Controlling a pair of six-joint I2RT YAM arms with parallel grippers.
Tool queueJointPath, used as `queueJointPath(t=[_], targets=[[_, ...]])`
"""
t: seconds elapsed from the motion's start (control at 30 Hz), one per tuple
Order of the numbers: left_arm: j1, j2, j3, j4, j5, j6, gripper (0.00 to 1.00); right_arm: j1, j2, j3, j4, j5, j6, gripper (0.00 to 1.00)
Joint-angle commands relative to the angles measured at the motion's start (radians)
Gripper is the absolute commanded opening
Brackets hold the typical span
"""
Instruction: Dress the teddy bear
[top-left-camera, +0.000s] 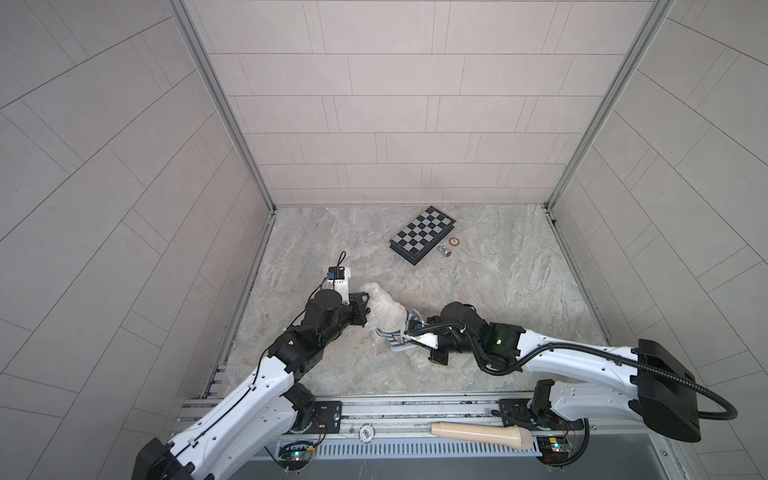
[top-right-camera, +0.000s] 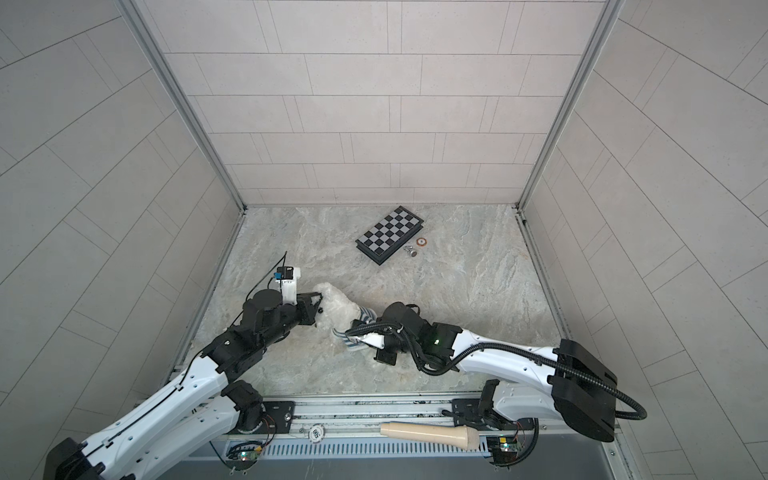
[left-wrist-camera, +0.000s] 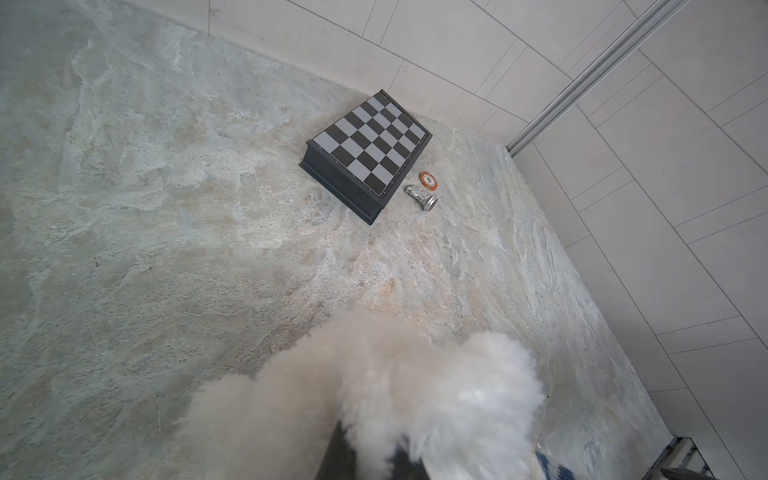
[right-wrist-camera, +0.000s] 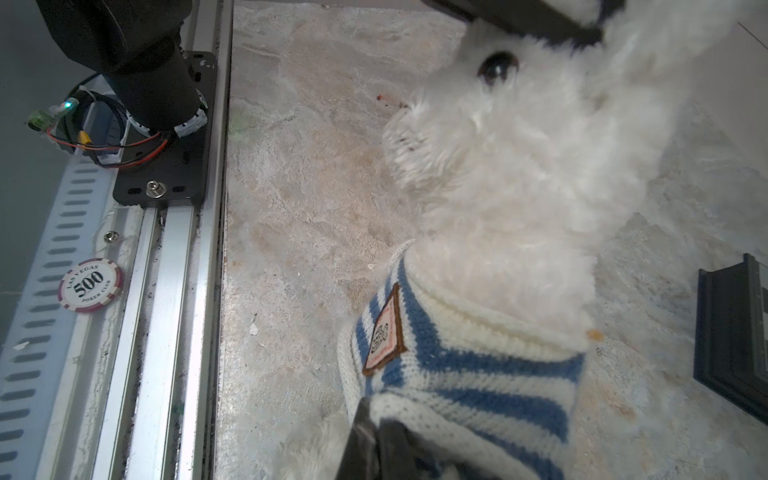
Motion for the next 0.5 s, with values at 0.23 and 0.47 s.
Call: queueJointPath(t=[0.23, 0.47], targets=[[0.006, -0.054, -0.028, 0.112, 0.076, 0.072, 0.00, -0.027, -0.183, -0.102, 0.026, 0.098, 0.065, 0.21], [0.006, -0.081, -0.047, 0.126, 0.107, 0.101, 0.00, -0.068, -0.297, -0.148, 0.014, 0.103, 0.108, 0.27]])
